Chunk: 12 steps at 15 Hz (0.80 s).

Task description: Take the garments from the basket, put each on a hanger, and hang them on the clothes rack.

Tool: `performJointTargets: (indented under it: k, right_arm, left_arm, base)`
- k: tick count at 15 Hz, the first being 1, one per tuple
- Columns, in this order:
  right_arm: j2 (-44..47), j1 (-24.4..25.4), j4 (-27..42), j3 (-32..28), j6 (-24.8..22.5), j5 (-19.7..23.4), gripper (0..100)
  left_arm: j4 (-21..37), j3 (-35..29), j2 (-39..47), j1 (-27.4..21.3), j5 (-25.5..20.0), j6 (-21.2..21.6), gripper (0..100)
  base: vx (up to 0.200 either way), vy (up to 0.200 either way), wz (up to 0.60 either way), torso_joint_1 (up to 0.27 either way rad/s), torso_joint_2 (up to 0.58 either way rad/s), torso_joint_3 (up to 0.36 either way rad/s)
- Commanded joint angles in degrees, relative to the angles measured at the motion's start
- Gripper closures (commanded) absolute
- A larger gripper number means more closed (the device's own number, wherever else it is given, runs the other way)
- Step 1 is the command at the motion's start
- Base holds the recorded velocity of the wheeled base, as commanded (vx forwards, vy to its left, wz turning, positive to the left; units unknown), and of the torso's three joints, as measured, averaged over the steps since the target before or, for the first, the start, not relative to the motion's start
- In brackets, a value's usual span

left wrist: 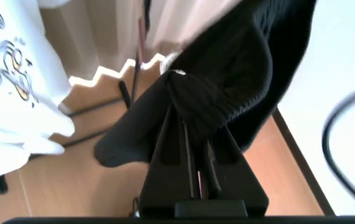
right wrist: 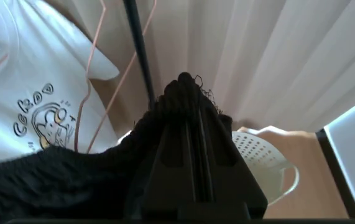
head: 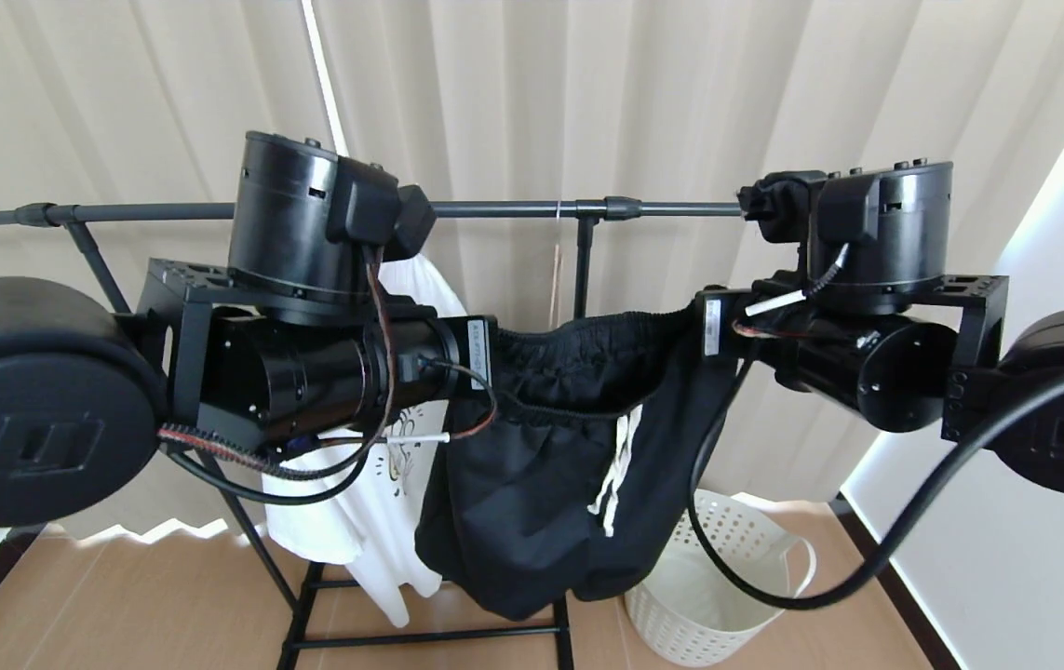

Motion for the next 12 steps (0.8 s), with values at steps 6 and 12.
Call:
performJointTargets:
  k: [6, 12]
  right_arm:
    - [-5.1, 1.8, 6.8, 4.8, -2.2, 0.0, 100]
    - [-5.1, 1.8, 6.7, 7.3, -4.8, 0.0, 0]
  left_arm:
    - [-0.3, -6.1, 2.6, 1.1, 0.1, 0.6, 100]
    - [-0.3, -9.3, 3.5, 1.2, 0.1, 0.6, 100]
  base:
    - [0.0, 0.0, 0.0, 0.0, 0.0, 0.0]
    - [0.0, 0.0, 0.0, 0.0, 0.0, 0.0]
